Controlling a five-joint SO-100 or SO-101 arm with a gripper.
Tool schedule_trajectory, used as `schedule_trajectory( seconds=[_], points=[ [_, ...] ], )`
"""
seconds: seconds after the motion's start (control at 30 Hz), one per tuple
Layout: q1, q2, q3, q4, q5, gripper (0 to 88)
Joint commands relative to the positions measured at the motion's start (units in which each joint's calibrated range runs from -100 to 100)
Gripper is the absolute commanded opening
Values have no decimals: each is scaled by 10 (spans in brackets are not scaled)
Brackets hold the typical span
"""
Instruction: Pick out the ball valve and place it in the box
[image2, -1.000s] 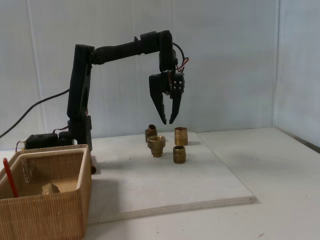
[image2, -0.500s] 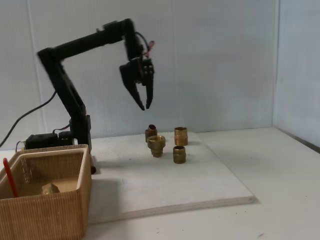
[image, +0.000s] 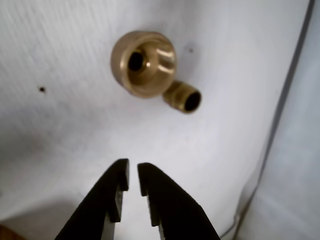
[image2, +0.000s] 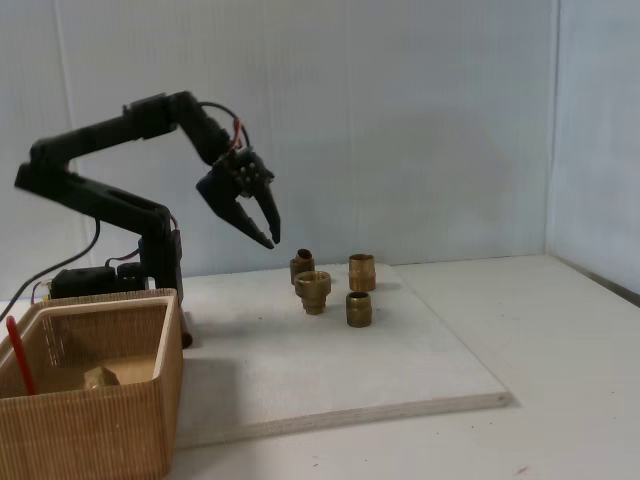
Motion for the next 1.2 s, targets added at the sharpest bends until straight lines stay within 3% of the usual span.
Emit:
schedule_trajectory(
  seconds=[0.0,0.33,0.5,0.8,1.17],
  points=[
    [0,-90,51,-10,2,8],
    [3,-346,242,-3,3,10],
    [11,-339,294,-20,33,8],
    [54,-342,399,-106,35,12],
    [58,-338,401,-107,34,12]
  ],
)
